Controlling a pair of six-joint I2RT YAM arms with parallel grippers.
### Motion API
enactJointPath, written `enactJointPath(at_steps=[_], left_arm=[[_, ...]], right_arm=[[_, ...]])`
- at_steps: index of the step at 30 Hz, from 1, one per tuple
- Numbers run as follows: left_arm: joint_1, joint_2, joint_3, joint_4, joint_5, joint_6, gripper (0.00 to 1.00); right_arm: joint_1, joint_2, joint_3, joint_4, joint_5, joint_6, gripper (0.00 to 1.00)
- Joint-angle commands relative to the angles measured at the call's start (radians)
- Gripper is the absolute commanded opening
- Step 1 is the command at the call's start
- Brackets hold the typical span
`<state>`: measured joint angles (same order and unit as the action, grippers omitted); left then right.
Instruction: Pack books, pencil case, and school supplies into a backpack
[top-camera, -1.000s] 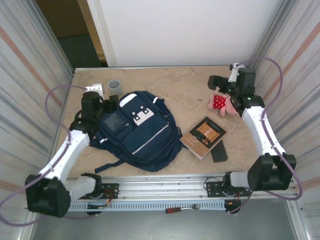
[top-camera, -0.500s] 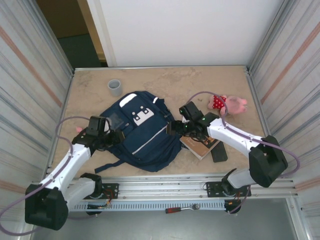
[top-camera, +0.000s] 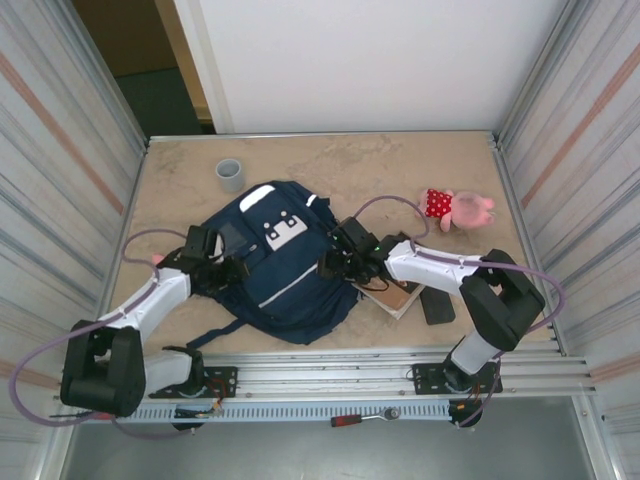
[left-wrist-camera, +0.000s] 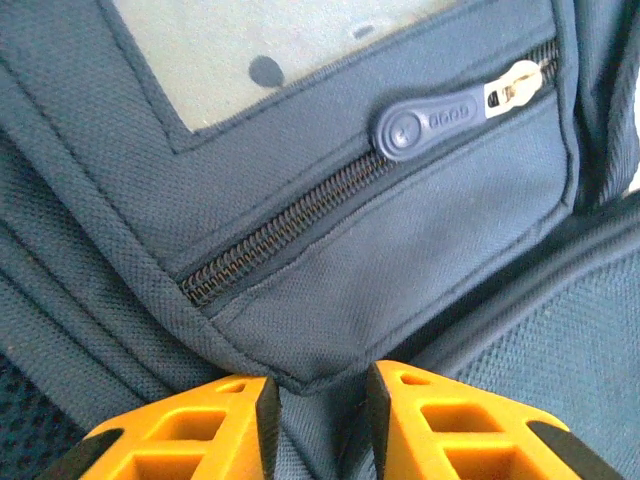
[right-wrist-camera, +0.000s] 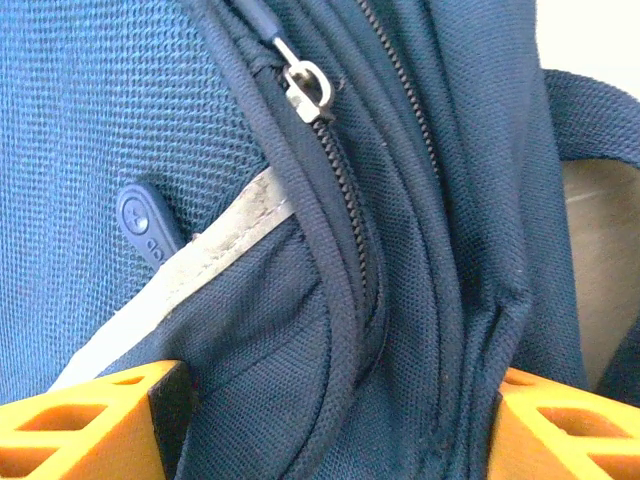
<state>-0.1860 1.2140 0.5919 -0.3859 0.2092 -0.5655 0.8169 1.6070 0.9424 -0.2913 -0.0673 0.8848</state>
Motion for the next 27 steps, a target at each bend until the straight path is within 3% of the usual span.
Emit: enactJointPath(at_steps=[1,7,11,16,20,24,27], left_arm=[[0.026,0.085,0.03,0.078,-0.033,0.051,0.31],[0.043,0.193,0.144,0.089,-0.046,0.107,0.33],[0.033,0.169,0.204,0.08,-0.057,0.155,0.41],[-0.079,-0.032,0.226,0.007,-0.129,0.306,0.57],[-0.193,-0.204,0.201,-0.024,-0.142,0.491,0.61],[-0.324,-0.336,0.12,0.031,-0.118,0.718,0.62],[-0.384,-0.346,0.08,0.038,0.008,0.892,0.63]], right_arm=[[0.083,0.032,-0.02,0.013,-0.108,0.082,0.69],[0.107,0.05,-0.004,0.088,-0.141,0.113,0.7],[0.088,-0.013,-0.004,0.07,-0.109,0.117,0.77],[0.024,-0.177,-0.012,-0.045,-0.096,0.08,0.86],[-0.037,-0.342,-0.068,-0.104,-0.092,0.089,0.85],[-0.087,-0.452,-0.169,-0.042,-0.16,0.117,0.83],[-0.125,-0.477,-0.227,0.01,-0.208,0.141,0.83]])
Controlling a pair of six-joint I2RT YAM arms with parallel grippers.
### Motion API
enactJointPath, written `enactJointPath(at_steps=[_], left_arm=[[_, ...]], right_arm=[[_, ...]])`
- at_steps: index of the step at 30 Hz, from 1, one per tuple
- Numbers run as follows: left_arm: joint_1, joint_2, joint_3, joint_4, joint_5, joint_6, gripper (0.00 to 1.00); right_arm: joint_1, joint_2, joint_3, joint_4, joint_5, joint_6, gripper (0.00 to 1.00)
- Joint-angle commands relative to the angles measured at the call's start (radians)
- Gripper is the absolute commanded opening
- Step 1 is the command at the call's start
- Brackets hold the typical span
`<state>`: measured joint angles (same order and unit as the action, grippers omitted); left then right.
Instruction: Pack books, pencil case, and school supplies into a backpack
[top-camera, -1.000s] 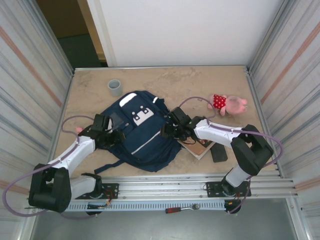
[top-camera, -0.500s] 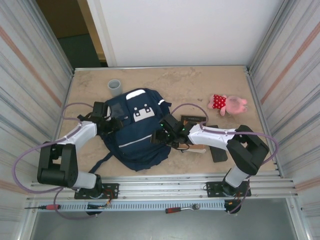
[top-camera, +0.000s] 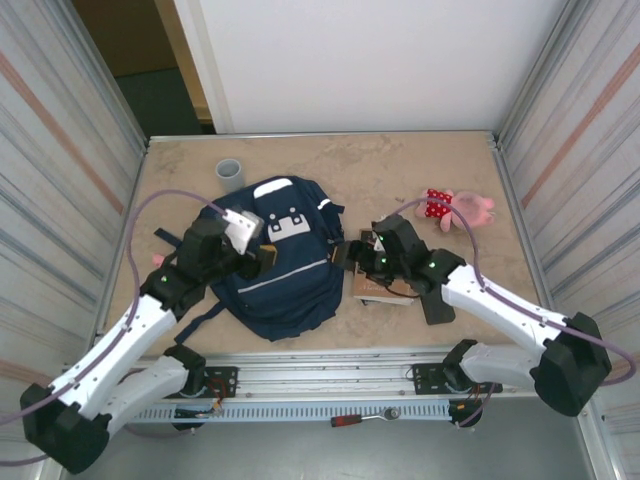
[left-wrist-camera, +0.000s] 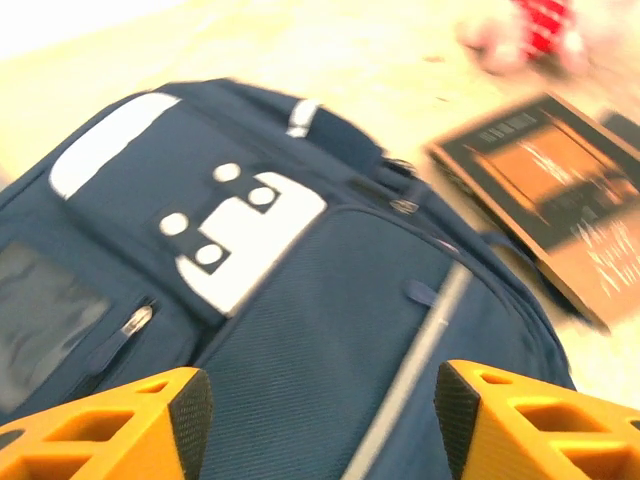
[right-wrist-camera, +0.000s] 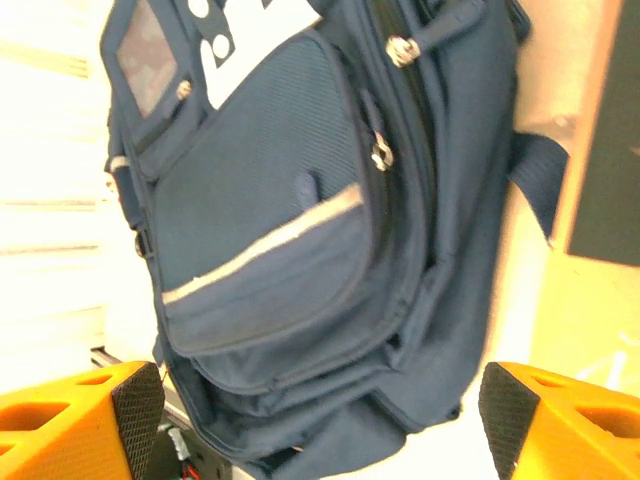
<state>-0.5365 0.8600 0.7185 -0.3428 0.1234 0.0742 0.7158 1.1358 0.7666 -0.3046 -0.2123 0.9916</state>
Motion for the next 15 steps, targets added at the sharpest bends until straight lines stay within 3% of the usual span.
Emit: enactJointPath(at_steps=[1,4,7,10,15], left_arm=[[-0.053,0.028,-0.054,-0.011,0.133,0.309,0.63],[-0.133,0.137,-0.044,-0.045,0.168,0.438,0.63],[-0.208,0.27,-0.012,-0.042,0.076,0.483,0.65],[-0.212,0.376,0.023,-0.008,0.025,0.481,0.74],[-0.213,0.467,0.048,0.08,-0.058,0.462,0.78]], right_arm=[[-0.039,-0.006,-0.072,0.05,-0.084,0.045,0.83],[-0.053,0.011,-0.104,0.146,-0.151,0.062,0.83],[-0.03,0.055,-0.114,0.193,-0.169,0.084,0.82],[-0.012,0.099,-0.125,0.236,-0.171,0.12,0.82],[-0.003,0.142,-0.144,0.287,-0.178,0.151,0.82]])
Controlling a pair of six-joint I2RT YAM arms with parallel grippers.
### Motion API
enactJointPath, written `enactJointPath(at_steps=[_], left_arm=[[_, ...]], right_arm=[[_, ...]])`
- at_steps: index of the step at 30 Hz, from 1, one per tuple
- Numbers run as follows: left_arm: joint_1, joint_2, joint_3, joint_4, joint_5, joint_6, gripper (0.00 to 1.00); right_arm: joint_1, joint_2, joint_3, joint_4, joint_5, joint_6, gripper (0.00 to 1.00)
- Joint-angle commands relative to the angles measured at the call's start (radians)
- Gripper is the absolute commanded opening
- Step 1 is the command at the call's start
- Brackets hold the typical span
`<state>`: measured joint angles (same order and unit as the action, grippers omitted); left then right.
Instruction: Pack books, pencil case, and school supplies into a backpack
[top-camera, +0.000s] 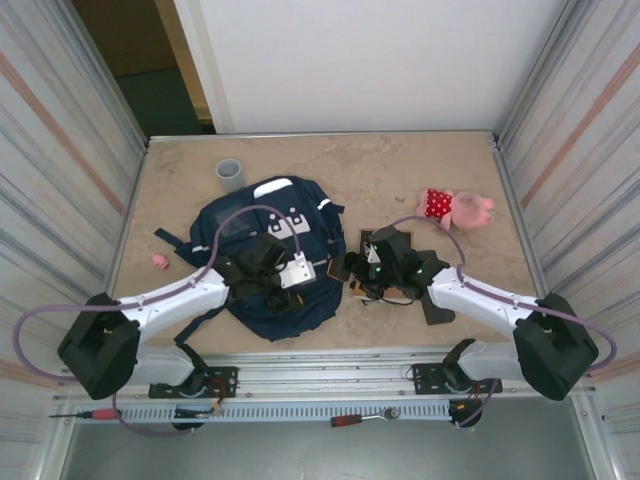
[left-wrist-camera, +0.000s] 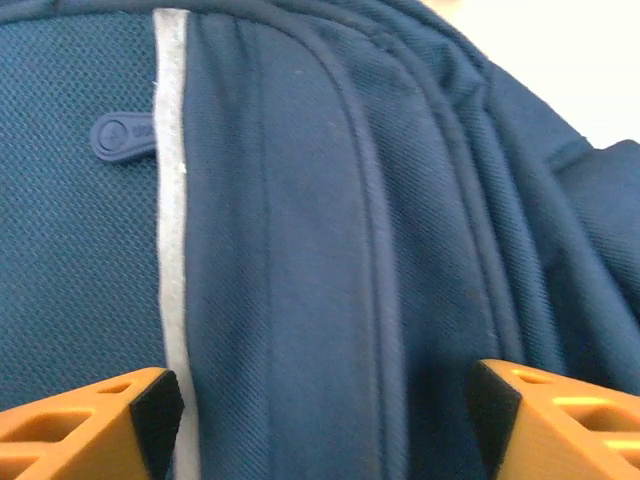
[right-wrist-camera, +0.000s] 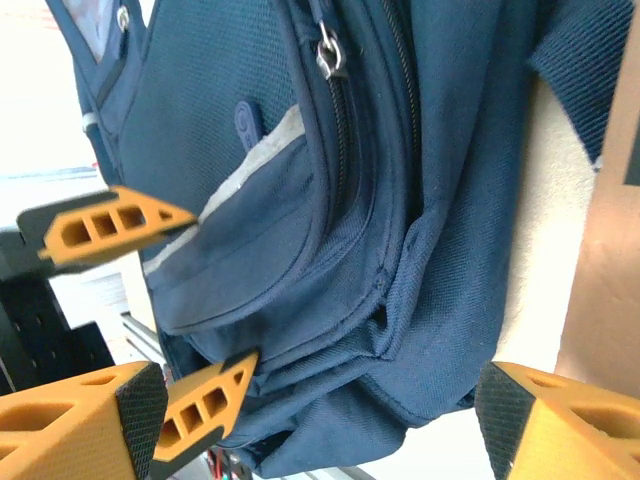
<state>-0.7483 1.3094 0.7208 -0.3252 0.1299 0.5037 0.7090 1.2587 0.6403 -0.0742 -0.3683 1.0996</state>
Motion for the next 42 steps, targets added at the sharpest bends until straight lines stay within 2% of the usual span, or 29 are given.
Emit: enactJointPath(at_steps=[1,6,8,12,13,14,15,18,22,26,29,33,39,42], left_arm=[[-0.002,0.029,0.046,0.073,-0.08,0.029,0.78],[-0.003,0.08,0.035,0.121,-0.141,0.042,0.79],[-0.005,0.096,0.037,0.124,-0.163,0.042,0.74],[-0.006,0.091,0.033,0.114,-0.171,0.056,0.46],[-0.006,0.076,0.036,0.101,-0.168,0.058,0.38],[-0.006,0.053,0.046,0.079,-0.147,0.058,0.24],[-0.001,0.023,0.056,0.061,-0.113,0.052,0.14],[0.047,-0.077,0.072,0.026,0.057,0.037,0.01],[0.133,-0.208,0.069,0.022,0.203,0.026,0.0],[0.253,-0.317,0.08,-0.001,0.393,0.03,0.0],[0.351,-0.362,0.102,-0.037,0.523,0.047,0.0],[0.459,-0.393,0.136,-0.079,0.658,0.082,0.0],[0.607,-0.39,0.174,-0.084,0.854,0.087,0.0],[0.65,-0.38,0.197,-0.112,0.905,0.115,0.0]], right_arm=[[0.004,0.027,-0.02,0.066,-0.029,0.044,0.81],[0.003,0.044,-0.045,0.08,-0.04,0.06,0.82],[-0.008,0.056,-0.064,0.101,-0.047,0.062,0.82],[-0.048,0.083,-0.101,0.128,-0.051,0.061,0.81],[-0.066,0.086,-0.107,0.126,-0.048,0.05,0.81],[-0.092,0.09,-0.114,0.12,-0.043,0.03,0.81],[-0.12,0.094,-0.117,0.11,-0.04,0.0,0.81],[-0.209,0.108,-0.107,0.089,-0.065,-0.112,0.8],[-0.281,0.076,-0.081,0.114,-0.078,-0.261,0.81],[-0.296,0.0,-0.022,0.099,-0.1,-0.508,0.84],[-0.302,-0.023,0.013,0.099,-0.163,-0.712,0.85],[-0.285,-0.02,0.024,0.109,-0.215,-0.973,0.8],[-0.268,0.062,-0.018,0.261,-0.191,-1.088,0.76],[-0.237,0.111,-0.016,0.312,-0.186,-1.145,0.76]])
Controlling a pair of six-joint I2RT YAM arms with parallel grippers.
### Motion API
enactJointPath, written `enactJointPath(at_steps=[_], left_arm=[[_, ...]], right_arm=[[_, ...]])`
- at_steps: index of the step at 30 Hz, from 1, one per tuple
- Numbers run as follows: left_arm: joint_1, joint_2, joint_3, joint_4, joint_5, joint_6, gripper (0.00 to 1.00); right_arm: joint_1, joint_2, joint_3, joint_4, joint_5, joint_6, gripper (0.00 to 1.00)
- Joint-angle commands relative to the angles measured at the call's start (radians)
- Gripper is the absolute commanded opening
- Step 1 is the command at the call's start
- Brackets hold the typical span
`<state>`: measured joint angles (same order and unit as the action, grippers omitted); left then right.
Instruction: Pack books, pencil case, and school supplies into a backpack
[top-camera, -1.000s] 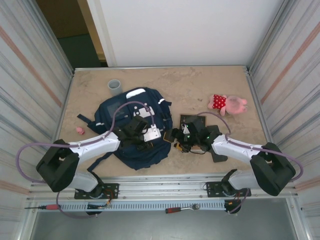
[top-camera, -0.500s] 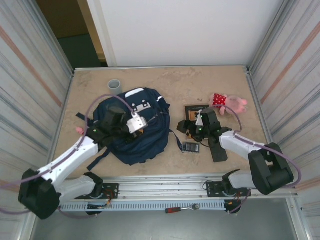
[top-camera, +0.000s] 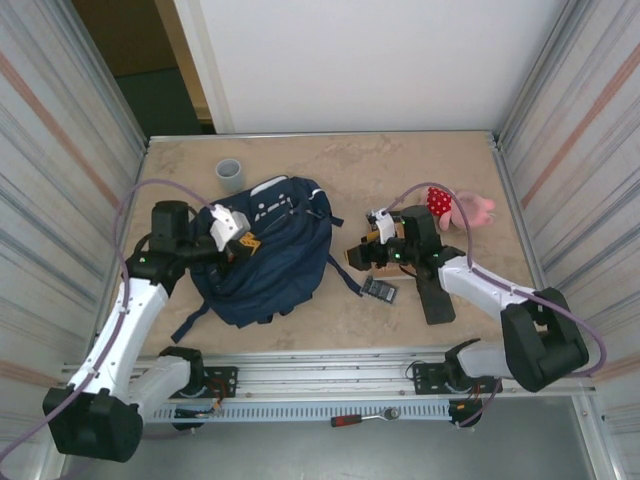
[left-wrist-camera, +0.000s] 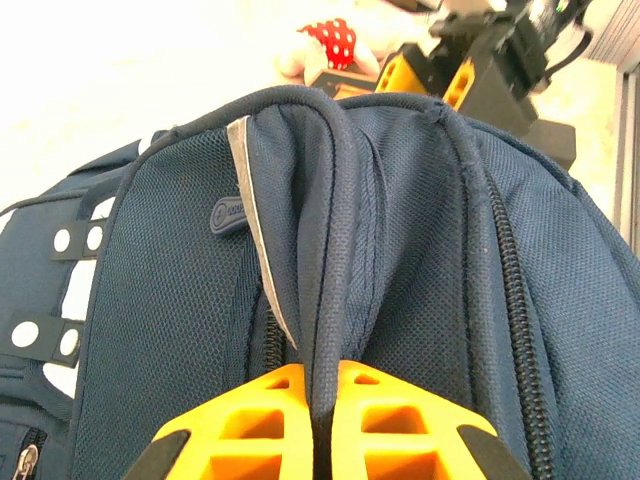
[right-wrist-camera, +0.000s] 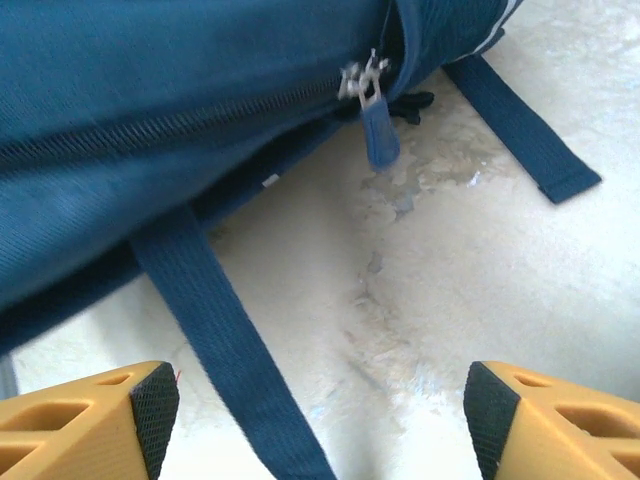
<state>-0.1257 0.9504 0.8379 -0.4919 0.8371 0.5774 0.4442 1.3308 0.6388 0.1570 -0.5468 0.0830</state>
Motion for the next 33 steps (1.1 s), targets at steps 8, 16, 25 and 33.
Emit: enactJointPath(at_steps=[8,16,25,33], left_arm=[[0.037,0.009,0.143,-0.087,0.223,0.197,0.0],[0.038,0.013,0.173,-0.199,0.188,0.302,0.0],[0.047,0.007,0.151,-0.139,0.133,0.265,0.0],[0.05,-0.012,0.097,-0.063,0.089,0.216,0.0]], right_arm=[[0.07,0.202,0.082,0.153,-0.019,-0.238,0.69],[0.039,0.27,0.143,0.182,-0.122,-0.282,0.63],[0.047,0.243,0.127,0.149,-0.167,-0.284,0.26],[0.045,0.186,0.119,0.112,-0.193,-0.269,0.0]])
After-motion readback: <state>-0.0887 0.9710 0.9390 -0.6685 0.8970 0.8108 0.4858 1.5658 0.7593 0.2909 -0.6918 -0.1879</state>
